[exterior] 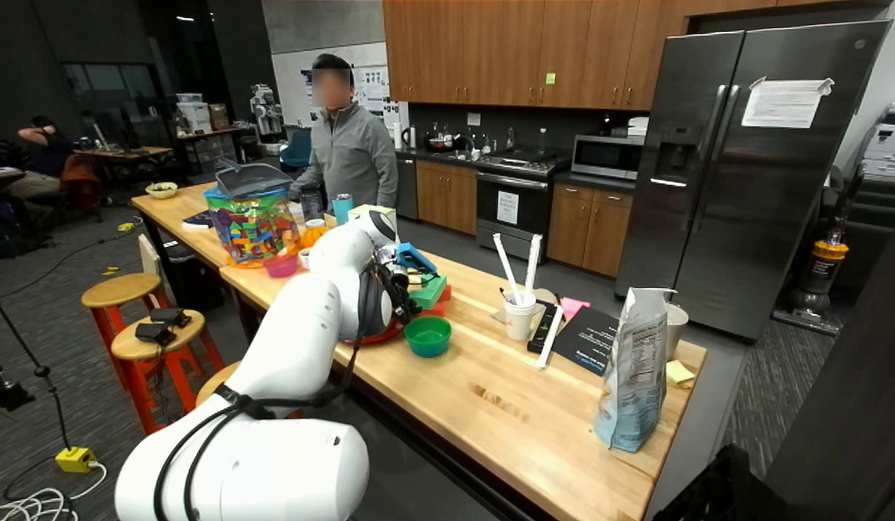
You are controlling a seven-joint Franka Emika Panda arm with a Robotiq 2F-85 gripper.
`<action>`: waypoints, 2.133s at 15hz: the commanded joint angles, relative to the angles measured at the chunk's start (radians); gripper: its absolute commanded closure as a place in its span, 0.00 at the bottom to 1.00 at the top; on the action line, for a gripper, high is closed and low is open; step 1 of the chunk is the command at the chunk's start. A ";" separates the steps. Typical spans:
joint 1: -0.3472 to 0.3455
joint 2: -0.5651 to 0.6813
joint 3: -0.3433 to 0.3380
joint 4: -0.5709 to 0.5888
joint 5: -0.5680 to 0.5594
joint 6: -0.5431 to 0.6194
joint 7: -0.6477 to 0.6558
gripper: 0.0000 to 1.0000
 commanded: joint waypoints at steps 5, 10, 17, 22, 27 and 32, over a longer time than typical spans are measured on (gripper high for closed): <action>-0.044 0.001 0.021 0.050 0.047 -0.012 0.058 0.99; -0.060 -0.015 0.022 0.056 0.071 0.003 0.108 0.99; -0.070 -0.051 0.017 0.027 0.104 0.056 0.208 0.99; -0.014 -0.064 -0.036 0.020 0.005 0.246 0.193 0.99; 0.082 -0.064 -0.132 0.027 -0.150 0.407 0.129 0.99; 0.133 -0.078 -0.164 0.018 -0.228 0.506 0.130 0.99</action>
